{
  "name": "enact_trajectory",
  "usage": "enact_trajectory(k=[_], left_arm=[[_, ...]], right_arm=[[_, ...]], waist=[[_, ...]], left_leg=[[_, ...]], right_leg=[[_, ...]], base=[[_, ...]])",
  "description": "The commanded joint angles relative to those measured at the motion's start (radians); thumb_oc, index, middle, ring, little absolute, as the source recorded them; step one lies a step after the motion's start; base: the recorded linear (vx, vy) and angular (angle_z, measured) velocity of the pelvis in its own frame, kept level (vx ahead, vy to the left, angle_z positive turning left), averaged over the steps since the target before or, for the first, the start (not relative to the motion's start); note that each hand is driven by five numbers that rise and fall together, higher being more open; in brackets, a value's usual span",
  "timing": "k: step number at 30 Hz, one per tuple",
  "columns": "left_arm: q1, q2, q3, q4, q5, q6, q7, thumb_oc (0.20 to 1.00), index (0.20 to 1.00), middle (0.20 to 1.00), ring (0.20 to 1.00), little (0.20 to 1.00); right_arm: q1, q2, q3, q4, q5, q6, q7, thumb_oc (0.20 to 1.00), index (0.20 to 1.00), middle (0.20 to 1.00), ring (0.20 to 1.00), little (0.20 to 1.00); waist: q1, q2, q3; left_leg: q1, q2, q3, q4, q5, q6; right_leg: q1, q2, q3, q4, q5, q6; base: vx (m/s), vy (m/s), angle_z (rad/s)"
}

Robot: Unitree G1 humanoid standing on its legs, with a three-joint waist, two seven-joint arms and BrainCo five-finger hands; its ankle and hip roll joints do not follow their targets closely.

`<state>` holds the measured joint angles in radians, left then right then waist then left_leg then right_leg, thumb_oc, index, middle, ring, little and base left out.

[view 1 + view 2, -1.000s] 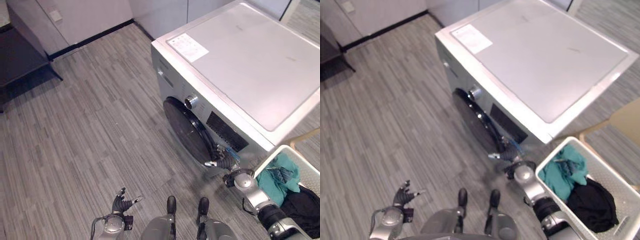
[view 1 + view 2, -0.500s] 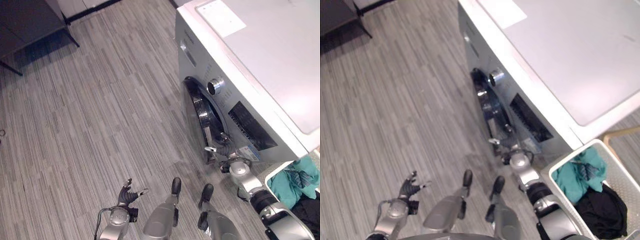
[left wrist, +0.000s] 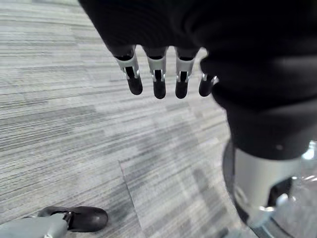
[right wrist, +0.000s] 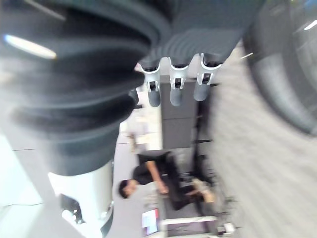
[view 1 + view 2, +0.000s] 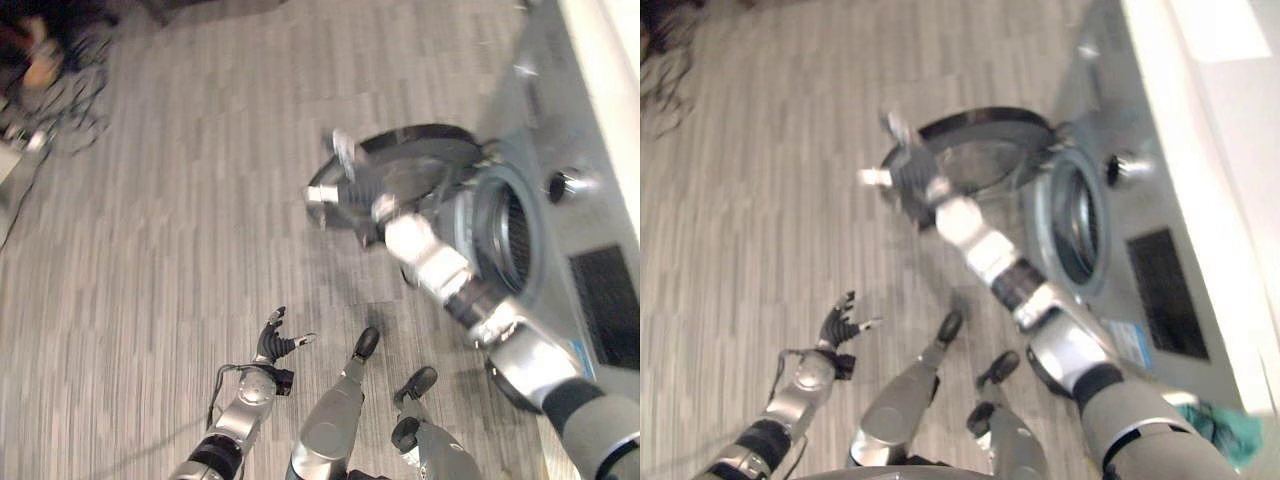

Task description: Grab the laundry basket,head to the washer,open it,put in the laundry and shut it.

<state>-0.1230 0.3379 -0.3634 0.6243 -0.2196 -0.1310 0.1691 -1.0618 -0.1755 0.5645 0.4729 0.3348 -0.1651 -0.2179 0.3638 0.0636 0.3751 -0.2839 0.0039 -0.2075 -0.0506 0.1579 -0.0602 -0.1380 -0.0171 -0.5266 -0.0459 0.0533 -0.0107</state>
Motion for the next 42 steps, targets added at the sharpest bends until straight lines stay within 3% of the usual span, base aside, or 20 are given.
enact_trajectory(k=[1, 4, 6, 9, 10, 12, 13, 16, 20, 24, 34, 42], left_arm=[[-0.012, 0.062, -0.050, -0.011, -0.023, -0.039, 0.003, 1.000, 1.000, 1.000, 1.000, 1.000], [-0.014, 0.063, -0.035, -0.011, -0.025, -0.033, 0.004, 1.000, 1.000, 1.000, 1.000, 1.000], [-0.025, 0.052, -0.008, -0.042, -0.013, -0.016, 0.009, 1.000, 1.000, 1.000, 1.000, 1.000], [-0.082, 0.040, -0.009, -0.059, 0.047, -0.007, 0.025, 1.000, 1.000, 1.000, 1.000, 1.000], [-0.083, 0.039, -0.009, -0.058, 0.047, -0.007, 0.025, 1.000, 1.000, 1.000, 1.000, 1.000], [-0.237, 0.042, -0.027, 0.002, 0.142, 0.007, 0.057, 1.000, 1.000, 1.000, 1.000, 1.000], [-0.238, 0.041, -0.028, 0.002, 0.142, 0.007, 0.057, 1.000, 1.000, 1.000, 1.000, 1.000], [-0.386, 0.108, -0.021, 0.085, 0.189, 0.012, 0.078, 1.000, 1.000, 1.000, 1.000, 1.000], [-0.439, 0.146, -0.004, 0.152, 0.181, 0.017, 0.086, 1.000, 1.000, 1.000, 1.000, 1.000], [-0.547, 0.253, 0.043, 0.324, 0.211, 0.031, 0.115, 1.000, 1.000, 1.000, 1.000, 1.000], [-0.498, 0.322, 0.125, 0.389, 0.228, 0.047, 0.129, 1.000, 1.000, 1.000, 1.000, 1.000], [-0.348, 0.284, 0.174, 0.258, 0.229, 0.028, 0.131, 1.000, 1.000, 1.000, 1.000, 1.000]], right_arm=[[0.083, -0.004, 0.009, -0.063, 0.049, -0.039, -0.013, 1.000, 1.000, 1.000, 1.000, 1.000], [0.115, -0.038, 0.007, -0.097, 0.047, -0.029, -0.005, 1.000, 1.000, 1.000, 1.000, 1.000], [0.242, -0.100, 0.042, -0.216, 0.001, -0.007, 0.050, 1.000, 1.000, 1.000, 1.000, 1.000], [0.366, -0.144, 0.060, -0.298, -0.048, 0.000, 0.100, 1.000, 1.000, 1.000, 1.000, 1.000], [0.367, -0.145, 0.060, -0.299, -0.048, 0.001, 0.100, 1.000, 1.000, 1.000, 1.000, 1.000], [0.549, -0.222, 0.042, -0.340, -0.100, 0.007, 0.156, 1.000, 1.000, 1.000, 1.000, 1.000], [0.549, -0.223, 0.041, -0.341, -0.100, 0.007, 0.156, 1.000, 1.000, 1.000, 1.000, 1.000], [0.683, -0.293, -0.012, -0.302, -0.109, 0.006, 0.190, 1.000, 1.000, 1.000, 1.000, 1.000], [0.726, -0.315, -0.047, -0.310, -0.097, 0.002, 0.196, 1.000, 1.000, 1.000, 1.000, 1.000], [0.809, -0.356, -0.125, -0.371, -0.055, -0.034, 0.204, 1.000, 1.000, 1.000, 1.000, 1.000], [0.881, -0.337, -0.169, -0.421, 0.002, -0.061, 0.216, 1.000, 1.000, 1.000, 1.000, 1.000], [0.906, -0.316, -0.193, -0.422, -0.019, -0.059, 0.212, 1.000, 1.000, 1.000, 1.000, 1.000]], waist=[[0.010, -0.097, -0.030], [0.001, -0.110, -0.028], [-0.040, -0.137, -0.013], [-0.096, -0.153, 0.003], [-0.094, -0.153, 0.003], [-0.177, -0.169, 0.028], [-0.176, -0.168, 0.028], [-0.256, -0.183, 0.051], [-0.283, -0.193, 0.057], [-0.342, -0.205, 0.066], [-0.373, -0.211, 0.063], [-0.369, -0.184, 0.014]], left_leg=[[0.023, -0.028, 0.058, 0.045, -0.106, -0.007], [0.027, -0.024, 0.066, 0.036, -0.104, -0.007], [0.034, -0.015, 0.097, 0.032, -0.110, -0.007], [0.017, -0.015, 0.130, 0.040, -0.094, -0.001], [0.016, -0.015, 0.131, 0.041, -0.095, 0.000], [0.004, -0.002, 0.179, 0.048, -0.100, -0.003], [0.004, -0.001, 0.179, 0.048, -0.100, -0.003], [-0.011, 0.015, 0.227, 0.054, -0.102, 0.000], [-0.022, 0.023, 0.252, 0.062, -0.103, 0.004], [-0.035, 0.031, 0.296, 0.066, -0.107, 0.014], [-0.013, 0.033, 0.317, 0.050, -0.110, 0.019], [0.037, 0.013, 0.309, 0.033, -0.129, 0.026]], right_leg=[[0.001, -0.117, 0.073, 0.078, -0.131, 0.119], [0.003, -0.115, 0.076, 0.073, -0.126, 0.121], [-0.007, -0.111, 0.098, 0.071, -0.114, 0.125], [-0.034, -0.116, 0.116, 0.068, -0.077, 0.126], [-0.035, -0.116, 0.117, 0.069, -0.077, 0.126], [-0.070, -0.113, 0.153, 0.073, -0.061, 0.133], [-0.070, -0.113, 0.154, 0.074, -0.061, 0.133], [-0.113, -0.112, 0.190, 0.076, -0.034, 0.145], [-0.134, -0.108, 0.210, 0.075, -0.021, 0.149], [-0.174, -0.100, 0.244, 0.075, -0.001, 0.158], [-0.177, -0.090, 0.272, 0.058, 0.013, 0.160], [-0.134, -0.098, 0.275, 0.052, 0.000, 0.154]], base=[[0.03, -0.018, 0.68], [0.01, 0.002, 0.31], [-0.09, 0.038, -0.31], [-0.11, 0.067, -0.36], [-0.10, 0.066, -0.38], [-0.11, 0.082, -0.56], [-0.09, 0.063, -0.59], [-0.08, 0.066, -0.60], [-0.04, 0.052, -0.57], [-0.02, 0.050, -0.41], [0.01, 0.025, -0.17], [0.01, 0.022, 0.02]])
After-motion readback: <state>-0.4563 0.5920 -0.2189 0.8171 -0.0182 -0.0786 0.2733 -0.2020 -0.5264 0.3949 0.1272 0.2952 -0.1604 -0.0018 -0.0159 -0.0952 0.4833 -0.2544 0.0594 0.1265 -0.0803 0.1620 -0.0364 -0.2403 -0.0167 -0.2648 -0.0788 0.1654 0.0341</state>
